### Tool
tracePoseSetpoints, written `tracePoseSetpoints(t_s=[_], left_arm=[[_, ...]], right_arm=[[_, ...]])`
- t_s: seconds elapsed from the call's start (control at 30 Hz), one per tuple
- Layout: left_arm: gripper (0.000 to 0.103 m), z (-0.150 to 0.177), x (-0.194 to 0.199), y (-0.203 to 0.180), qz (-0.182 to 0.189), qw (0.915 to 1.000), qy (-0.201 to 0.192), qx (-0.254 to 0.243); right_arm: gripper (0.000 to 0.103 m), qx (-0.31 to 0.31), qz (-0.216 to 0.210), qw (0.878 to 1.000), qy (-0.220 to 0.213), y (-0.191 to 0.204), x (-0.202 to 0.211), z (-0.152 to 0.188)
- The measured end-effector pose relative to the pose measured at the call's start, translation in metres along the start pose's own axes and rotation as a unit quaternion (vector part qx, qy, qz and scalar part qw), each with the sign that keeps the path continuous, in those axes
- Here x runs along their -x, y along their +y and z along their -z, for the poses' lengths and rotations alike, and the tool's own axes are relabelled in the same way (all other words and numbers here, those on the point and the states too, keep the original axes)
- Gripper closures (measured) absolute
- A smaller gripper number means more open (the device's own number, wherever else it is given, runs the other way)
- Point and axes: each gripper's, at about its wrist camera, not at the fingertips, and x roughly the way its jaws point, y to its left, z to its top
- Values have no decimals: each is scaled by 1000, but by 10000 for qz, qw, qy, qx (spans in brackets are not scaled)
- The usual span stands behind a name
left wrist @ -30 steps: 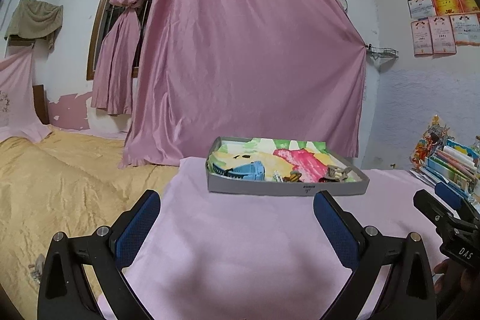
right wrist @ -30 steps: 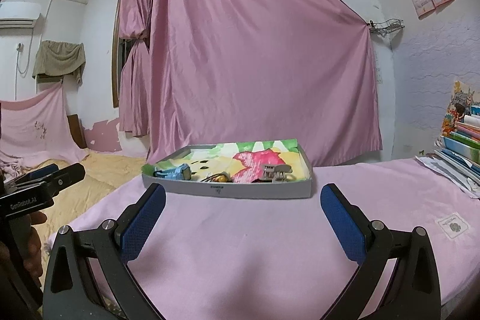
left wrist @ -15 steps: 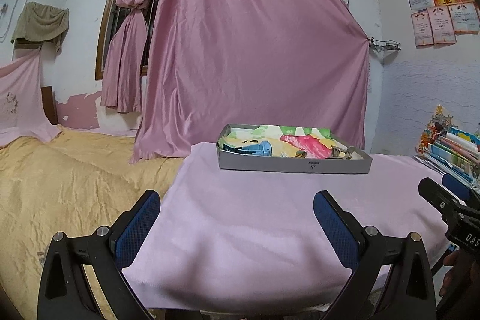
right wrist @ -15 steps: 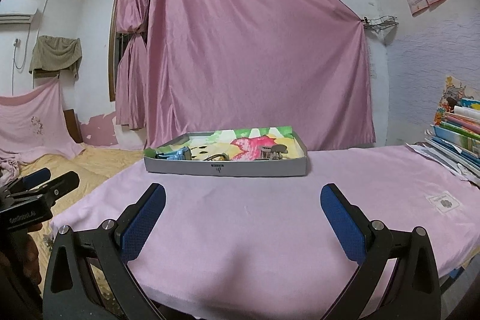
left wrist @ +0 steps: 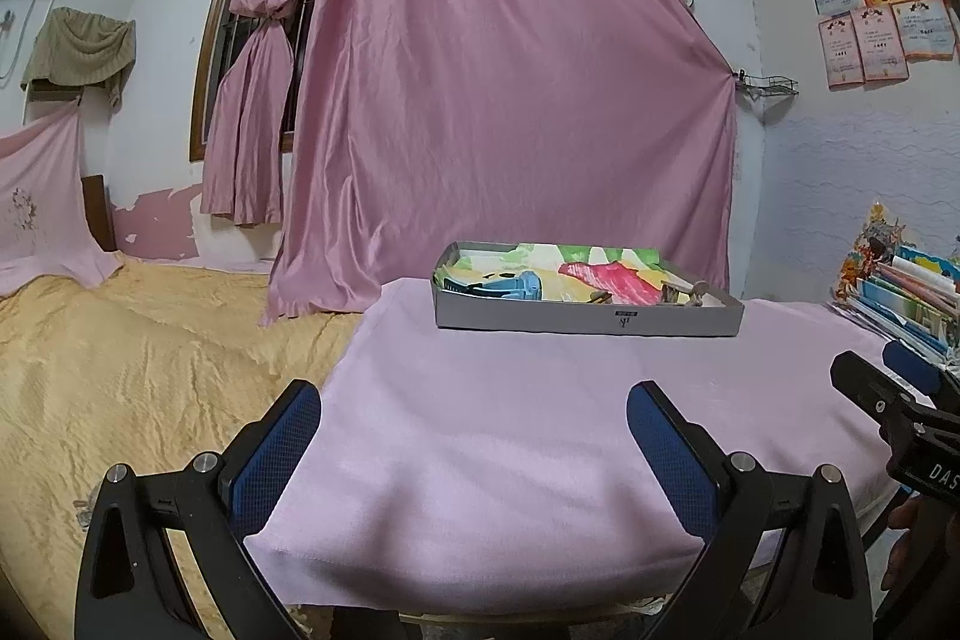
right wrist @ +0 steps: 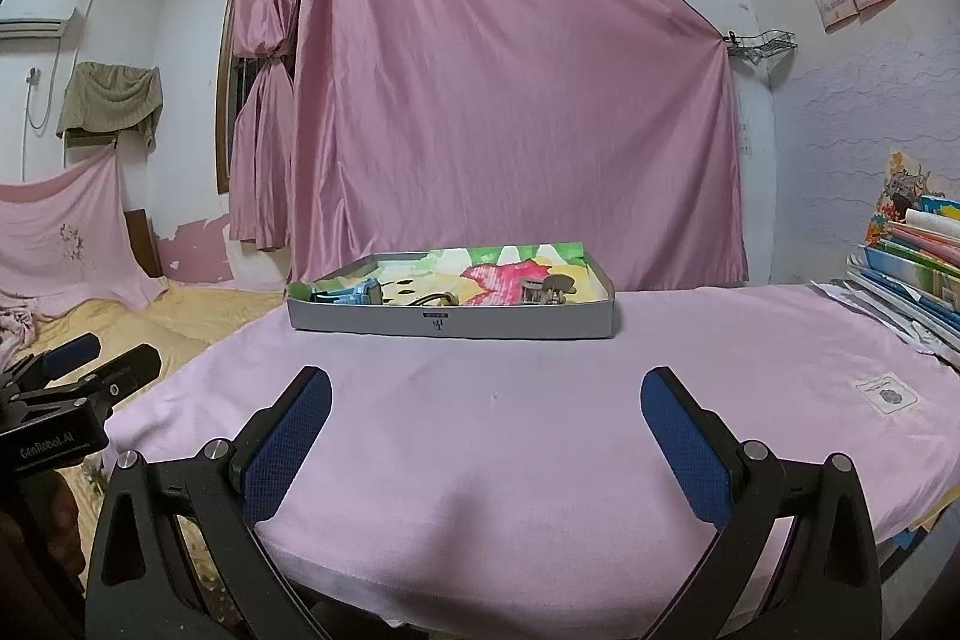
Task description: Organize jewelry
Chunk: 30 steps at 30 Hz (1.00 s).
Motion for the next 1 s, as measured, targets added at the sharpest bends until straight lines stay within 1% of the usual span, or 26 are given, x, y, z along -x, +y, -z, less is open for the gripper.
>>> tracePoseSetpoints(t_s=[1.0], left_arm=[[0, 1, -4, 0, 42, 10000, 46, 10]], right_arm=[[2, -27, -6, 10000, 63, 2, -6, 2]])
